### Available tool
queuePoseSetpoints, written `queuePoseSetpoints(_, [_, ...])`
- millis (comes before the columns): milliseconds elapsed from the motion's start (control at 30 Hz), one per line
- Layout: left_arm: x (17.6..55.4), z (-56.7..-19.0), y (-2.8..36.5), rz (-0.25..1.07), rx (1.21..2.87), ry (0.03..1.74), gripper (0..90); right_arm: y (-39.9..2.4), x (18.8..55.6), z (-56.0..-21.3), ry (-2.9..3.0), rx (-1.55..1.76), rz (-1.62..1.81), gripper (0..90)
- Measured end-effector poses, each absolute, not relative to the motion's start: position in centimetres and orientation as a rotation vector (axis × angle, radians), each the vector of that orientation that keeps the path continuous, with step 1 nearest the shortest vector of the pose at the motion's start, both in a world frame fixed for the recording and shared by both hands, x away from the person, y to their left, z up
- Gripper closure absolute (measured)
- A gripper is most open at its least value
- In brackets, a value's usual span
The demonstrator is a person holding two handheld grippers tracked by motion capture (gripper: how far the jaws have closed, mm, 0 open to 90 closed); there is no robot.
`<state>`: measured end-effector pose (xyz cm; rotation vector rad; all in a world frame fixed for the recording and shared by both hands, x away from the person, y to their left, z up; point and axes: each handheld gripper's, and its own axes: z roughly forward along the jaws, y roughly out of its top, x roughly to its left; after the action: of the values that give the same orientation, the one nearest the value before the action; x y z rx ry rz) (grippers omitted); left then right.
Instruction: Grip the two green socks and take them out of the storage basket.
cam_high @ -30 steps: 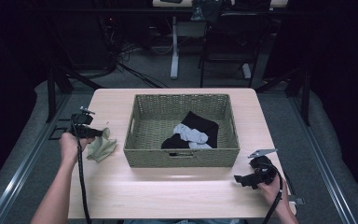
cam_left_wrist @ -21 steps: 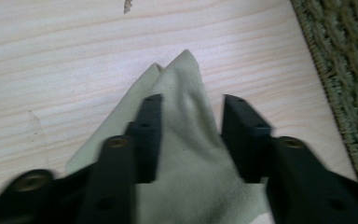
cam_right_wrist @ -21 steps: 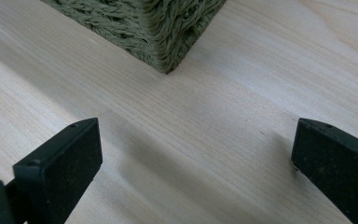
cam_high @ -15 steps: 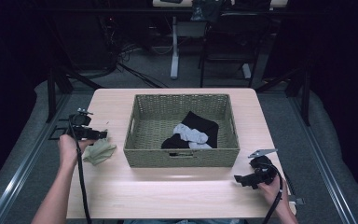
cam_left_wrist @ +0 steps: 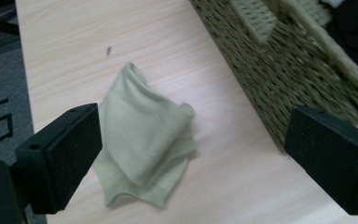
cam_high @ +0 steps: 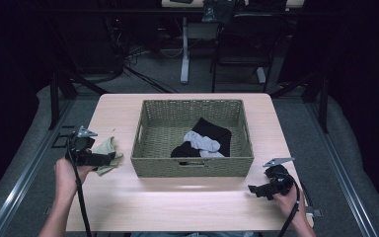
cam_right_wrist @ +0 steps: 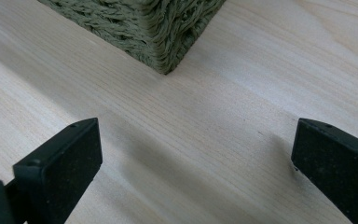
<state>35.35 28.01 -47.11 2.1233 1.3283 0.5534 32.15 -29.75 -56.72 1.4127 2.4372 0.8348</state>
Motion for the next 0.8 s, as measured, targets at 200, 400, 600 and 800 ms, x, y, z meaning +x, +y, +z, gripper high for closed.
queuePoseSetpoints(200, [33.5, -48.5, 27.6, 0.540, 2.143, 1.331, 1.4, -29.6, 32.2, -56.8, 2.439, 1.411, 0.828, 1.0])
queuePoseSetpoints(400, [32.0, -50.5, 27.2, 0.578, 2.201, 1.357, 0.0, -29.6, 32.2, -56.8, 2.444, 1.414, 0.825, 1.0])
queuePoseSetpoints(600, [30.8, -52.4, 26.7, 0.554, 2.229, 1.364, 0.0, -29.6, 32.2, -56.8, 2.444, 1.408, 0.828, 1.0])
queuePoseSetpoints(800, [30.8, -54.1, 27.0, 0.515, 2.257, 1.382, 0.0, -29.6, 32.2, -56.8, 2.447, 1.406, 0.831, 1.0])
